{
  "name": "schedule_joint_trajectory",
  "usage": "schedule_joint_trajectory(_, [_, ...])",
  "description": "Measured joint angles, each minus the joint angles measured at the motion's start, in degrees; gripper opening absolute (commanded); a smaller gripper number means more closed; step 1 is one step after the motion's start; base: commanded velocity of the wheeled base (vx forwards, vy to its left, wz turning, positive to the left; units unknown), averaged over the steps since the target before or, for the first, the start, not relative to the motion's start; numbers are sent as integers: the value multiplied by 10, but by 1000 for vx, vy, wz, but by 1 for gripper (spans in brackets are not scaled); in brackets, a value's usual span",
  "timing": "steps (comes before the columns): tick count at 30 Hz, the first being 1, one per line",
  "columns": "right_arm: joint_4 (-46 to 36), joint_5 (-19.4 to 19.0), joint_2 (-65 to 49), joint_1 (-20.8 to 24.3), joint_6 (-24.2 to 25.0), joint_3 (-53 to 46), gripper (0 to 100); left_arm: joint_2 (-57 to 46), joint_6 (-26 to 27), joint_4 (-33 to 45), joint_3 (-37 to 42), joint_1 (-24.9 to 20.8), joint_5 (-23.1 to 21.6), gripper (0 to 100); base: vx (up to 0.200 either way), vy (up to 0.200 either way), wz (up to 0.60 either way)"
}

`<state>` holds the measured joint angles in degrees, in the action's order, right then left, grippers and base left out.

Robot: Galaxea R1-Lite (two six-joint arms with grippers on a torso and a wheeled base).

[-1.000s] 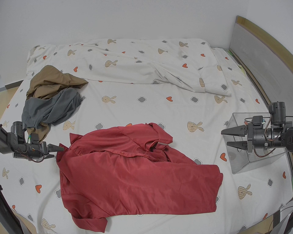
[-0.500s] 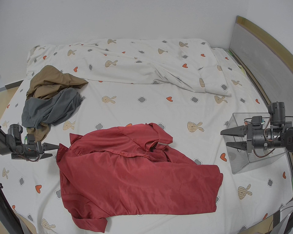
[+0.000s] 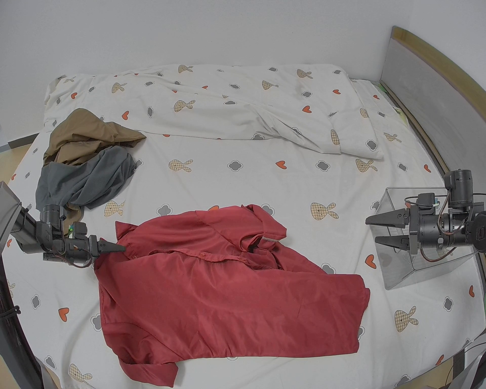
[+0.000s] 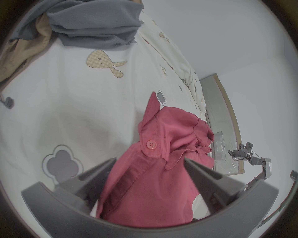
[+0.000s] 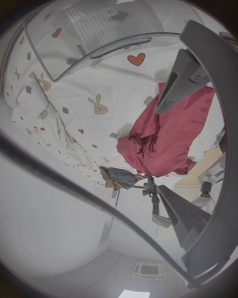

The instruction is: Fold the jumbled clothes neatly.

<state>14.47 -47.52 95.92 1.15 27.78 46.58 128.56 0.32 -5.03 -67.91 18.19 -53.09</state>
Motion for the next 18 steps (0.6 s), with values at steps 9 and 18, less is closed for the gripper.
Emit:
schedule_joint_trajectory(9, [0, 0, 0, 0, 0, 0, 100, -16, 1, 5, 14, -9, 0, 0, 0, 0, 0])
schedule_joint_trajectory(18, [0, 0, 0, 1, 0, -1, 100, -132, -2, 14, 87, -75, 28, 0, 0, 0, 0])
